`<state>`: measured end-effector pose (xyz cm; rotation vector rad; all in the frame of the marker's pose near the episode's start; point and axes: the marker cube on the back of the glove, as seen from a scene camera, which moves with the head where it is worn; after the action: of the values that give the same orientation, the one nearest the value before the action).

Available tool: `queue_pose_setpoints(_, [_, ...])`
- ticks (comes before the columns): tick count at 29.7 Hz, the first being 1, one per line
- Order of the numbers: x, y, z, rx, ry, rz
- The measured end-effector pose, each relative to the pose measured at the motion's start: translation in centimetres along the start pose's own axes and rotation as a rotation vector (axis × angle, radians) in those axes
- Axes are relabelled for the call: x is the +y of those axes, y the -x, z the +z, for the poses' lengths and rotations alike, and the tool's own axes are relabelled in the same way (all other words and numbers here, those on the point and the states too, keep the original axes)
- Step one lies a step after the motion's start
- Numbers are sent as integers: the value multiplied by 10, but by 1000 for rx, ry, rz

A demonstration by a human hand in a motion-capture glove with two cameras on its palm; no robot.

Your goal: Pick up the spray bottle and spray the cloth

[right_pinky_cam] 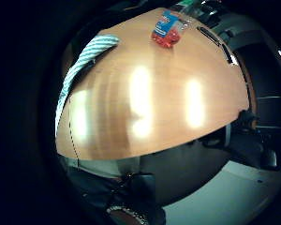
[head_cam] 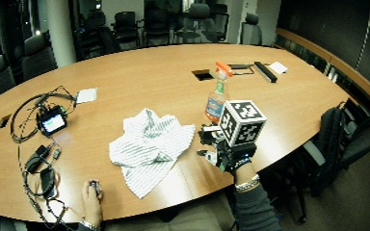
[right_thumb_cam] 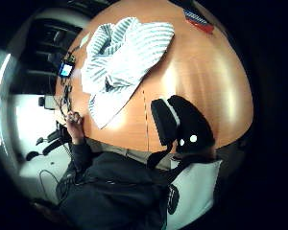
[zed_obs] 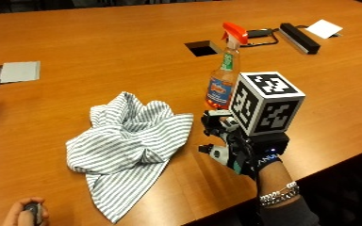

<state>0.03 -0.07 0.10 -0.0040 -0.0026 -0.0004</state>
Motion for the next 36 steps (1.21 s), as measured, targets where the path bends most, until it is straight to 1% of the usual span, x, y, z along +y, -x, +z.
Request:
queue_pose_setpoints(15, [4, -15, -1, -25, -17, 35])
queue_pose_setpoints(19, [-1, -18, -6, -38, -50, 44])
queue_pose_setpoints(23, [-12, -23, -13, -46, -119, 69])
queue_pose_setpoints(26, [-24, -36, -22, -56, -190, 128])
queue_pose_setpoints(31, [-47, -62, -42, -75, -313, 280])
queue_pose_setpoints(36, [-68, -85, -56, -188, -410, 437])
